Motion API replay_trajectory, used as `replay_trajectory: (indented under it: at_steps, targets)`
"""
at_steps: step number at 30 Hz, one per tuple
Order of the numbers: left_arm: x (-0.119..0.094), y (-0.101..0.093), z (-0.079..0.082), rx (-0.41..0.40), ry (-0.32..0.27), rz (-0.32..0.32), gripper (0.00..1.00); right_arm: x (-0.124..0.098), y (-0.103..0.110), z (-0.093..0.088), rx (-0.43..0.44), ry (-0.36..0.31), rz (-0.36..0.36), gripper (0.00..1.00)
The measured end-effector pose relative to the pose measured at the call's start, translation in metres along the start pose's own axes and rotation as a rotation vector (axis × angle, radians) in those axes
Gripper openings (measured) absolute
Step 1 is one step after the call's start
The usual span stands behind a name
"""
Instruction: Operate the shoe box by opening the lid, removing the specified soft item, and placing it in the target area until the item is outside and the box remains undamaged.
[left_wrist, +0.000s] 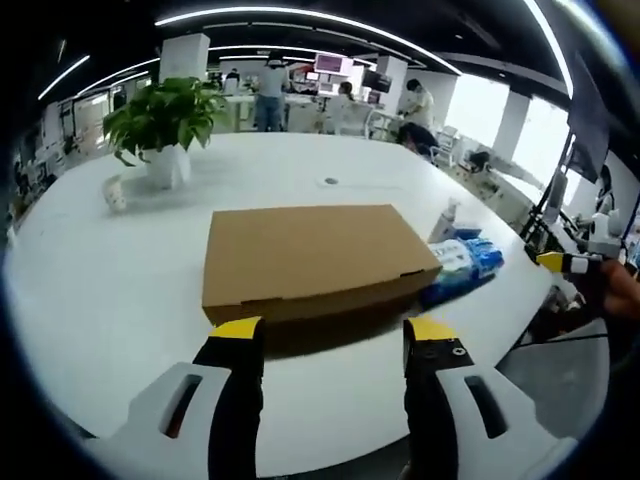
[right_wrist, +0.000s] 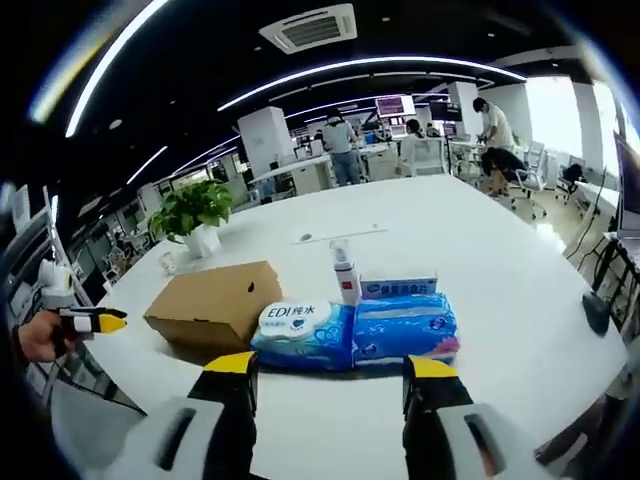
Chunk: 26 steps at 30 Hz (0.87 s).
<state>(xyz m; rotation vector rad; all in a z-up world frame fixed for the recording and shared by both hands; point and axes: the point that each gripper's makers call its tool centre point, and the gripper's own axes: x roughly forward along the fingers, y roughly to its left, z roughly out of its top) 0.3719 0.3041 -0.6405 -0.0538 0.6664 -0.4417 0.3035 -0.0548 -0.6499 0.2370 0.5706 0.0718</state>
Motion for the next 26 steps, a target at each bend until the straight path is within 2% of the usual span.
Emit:
replay_trajectory:
  at_steps: [5, 6, 9, 14, 26]
  targets:
    - [-0.001, 0.002, 0.001, -0.029, -0.012, 0.012, 0.55, 0.003, 0.011, -0.012, 0.014, 0.013, 0.012, 0.57]
    - [-0.002, 0.002, 0.001, -0.026, -0.012, 0.015, 0.55, 0.004, 0.01, -0.015, -0.004, 0.036, 0.009, 0.57]
    - [-0.002, 0.0, -0.004, -0.024, -0.009, 0.011, 0.55, 0.004, 0.009, -0.008, 0.006, 0.01, 0.007, 0.57]
    - [-0.004, 0.002, -0.011, -0.028, -0.002, 0.009, 0.55, 0.004, 0.009, -0.009, -0.005, 0.015, 0.006, 0.56]
    - [-0.011, 0.006, -0.015, -0.045, -0.008, 0.02, 0.55, 0.005, 0.015, -0.013, -0.055, 0.036, 0.008, 0.55]
